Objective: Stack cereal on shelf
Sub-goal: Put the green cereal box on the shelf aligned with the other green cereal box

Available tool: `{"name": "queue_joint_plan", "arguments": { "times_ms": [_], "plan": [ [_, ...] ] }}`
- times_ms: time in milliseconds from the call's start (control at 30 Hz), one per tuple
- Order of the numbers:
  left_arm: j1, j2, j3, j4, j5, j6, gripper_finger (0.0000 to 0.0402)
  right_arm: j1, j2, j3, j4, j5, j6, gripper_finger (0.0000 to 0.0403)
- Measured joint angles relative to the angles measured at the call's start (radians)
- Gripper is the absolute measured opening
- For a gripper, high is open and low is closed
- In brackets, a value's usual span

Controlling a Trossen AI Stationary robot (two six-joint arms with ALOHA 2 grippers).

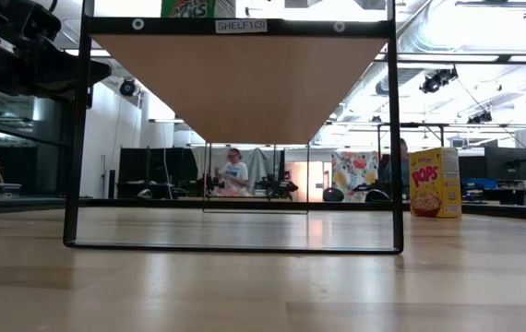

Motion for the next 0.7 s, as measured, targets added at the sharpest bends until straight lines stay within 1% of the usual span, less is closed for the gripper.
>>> {"name": "queue_joint_plan", "arguments": {
  "times_ms": [67, 100, 133, 267, 367, 433, 533, 600, 700],
  "plan": [
    [0.0, 0.0, 0.0, 0.0, 0.0, 0.0, 0.0003, 0.0, 0.0, -0.022, 0.024, 0.046, -0.028, 0.0038],
    [0.0, 0.0, 0.0, 0.0, 0.0, 0.0, 0.0003, 0.004, 0.0, -0.027, 0.017, 0.079, -0.045, 0.002],
    [0.0, 0.0, 0.0, 0.0, 0.0, 0.0, 0.0003, 0.009, 0.0, -0.028, 0.007, 0.108, -0.071, 0.0013],
    [0.0, 0.0, 0.0, 0.0, 0.0, 0.0, 0.0003, 0.028, -0.001, -0.027, 0.004, 0.16, -0.142, 0.003],
    [0.0, 0.0, 0.0, 0.0, 0.0, 0.0, 0.0003, 0.038, -0.001, -0.027, 0.001, 0.18, -0.19, 0.0015],
    [0.0, 0.0, 0.0, 0.0, 0.0, 0.0, 0.0003, 0.039, -0.001, -0.027, -0.017, 0.206, -0.191, 0.0004],
    [0.0, 0.0, 0.0, 0.0, 0.0, 0.0, 0.0003, 0.042, -0.001, -0.027, -0.03, 0.248, -0.189, 0.0008],
    [0.0, 0.0, 0.0, 0.0, 0.0, 0.0, 0.0003, 0.05, -0.001, -0.027, -0.049, 0.242, -0.193, 0.0007],
    [0.0, 0.0, 0.0, 0.0, 0.0, 0.0, 0.0003, 0.074, -0.002, -0.027, -0.125, 0.206, -0.204, 0.0001]
  ]
}}
